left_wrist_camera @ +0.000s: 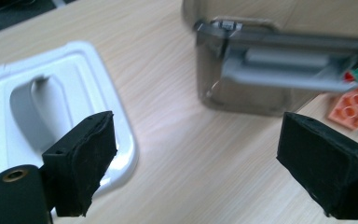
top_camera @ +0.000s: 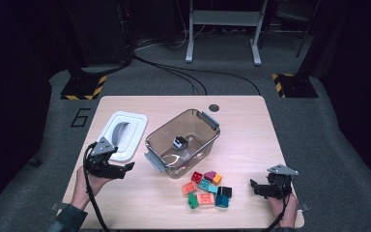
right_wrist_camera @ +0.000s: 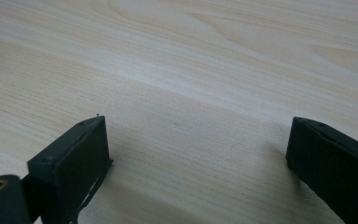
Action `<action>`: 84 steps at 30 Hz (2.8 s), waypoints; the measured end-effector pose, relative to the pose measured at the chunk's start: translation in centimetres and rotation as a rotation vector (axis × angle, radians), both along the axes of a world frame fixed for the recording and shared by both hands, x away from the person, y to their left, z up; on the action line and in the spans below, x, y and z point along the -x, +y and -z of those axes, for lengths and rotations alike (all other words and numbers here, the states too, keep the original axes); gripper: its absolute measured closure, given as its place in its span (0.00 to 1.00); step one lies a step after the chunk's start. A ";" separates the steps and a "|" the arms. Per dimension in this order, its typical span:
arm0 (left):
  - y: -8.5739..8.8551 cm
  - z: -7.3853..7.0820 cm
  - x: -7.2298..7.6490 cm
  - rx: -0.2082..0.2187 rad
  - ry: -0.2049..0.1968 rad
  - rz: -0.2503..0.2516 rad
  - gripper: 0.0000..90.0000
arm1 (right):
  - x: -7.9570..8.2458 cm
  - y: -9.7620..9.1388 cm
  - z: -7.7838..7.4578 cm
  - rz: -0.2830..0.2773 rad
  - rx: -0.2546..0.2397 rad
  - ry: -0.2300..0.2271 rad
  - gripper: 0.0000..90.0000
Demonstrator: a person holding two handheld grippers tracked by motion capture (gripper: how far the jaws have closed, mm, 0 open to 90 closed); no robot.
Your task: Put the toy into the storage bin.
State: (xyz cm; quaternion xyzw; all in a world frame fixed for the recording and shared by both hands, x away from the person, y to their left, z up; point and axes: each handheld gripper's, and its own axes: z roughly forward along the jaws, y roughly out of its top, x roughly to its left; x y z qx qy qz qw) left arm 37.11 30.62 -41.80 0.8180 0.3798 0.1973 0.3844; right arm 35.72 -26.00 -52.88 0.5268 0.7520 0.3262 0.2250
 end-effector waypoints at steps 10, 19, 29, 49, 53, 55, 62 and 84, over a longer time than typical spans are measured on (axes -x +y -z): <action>3.3 5.7 0.1 0.005 0.077 -0.138 0.10 | 0.0 0.0 0.0 -0.003 0.005 -0.001 0.05; 4.7 9.8 -0.1 -0.038 0.122 -0.212 0.09 | 0.0 0.1 0.0 0.003 0.012 0.001 0.03; 4.8 11.2 0.1 -0.019 0.098 -0.238 0.05 | -0.1 0.2 -0.1 0.015 0.007 0.017 0.03; 4.9 11.2 0.4 -0.021 0.093 -0.235 0.04 | -0.3 3.7 -2.4 -0.113 -0.120 0.049 0.05; 4.9 11.3 0.4 -0.020 0.094 -0.236 0.04 | -0.5 5.1 -2.9 -0.150 -0.136 0.058 0.03; 4.9 11.2 0.4 -0.022 0.093 -0.234 0.03 | -0.5 5.6 -3.1 -0.157 -0.139 0.062 0.03; 4.8 11.3 0.4 -0.019 0.094 -0.233 0.02 | -1.2 9.2 -3.9 -0.277 -0.118 0.084 0.17; 4.6 11.4 0.3 -0.020 0.085 -0.228 0.02 | -1.7 12.9 -3.4 -0.418 0.038 0.123 0.64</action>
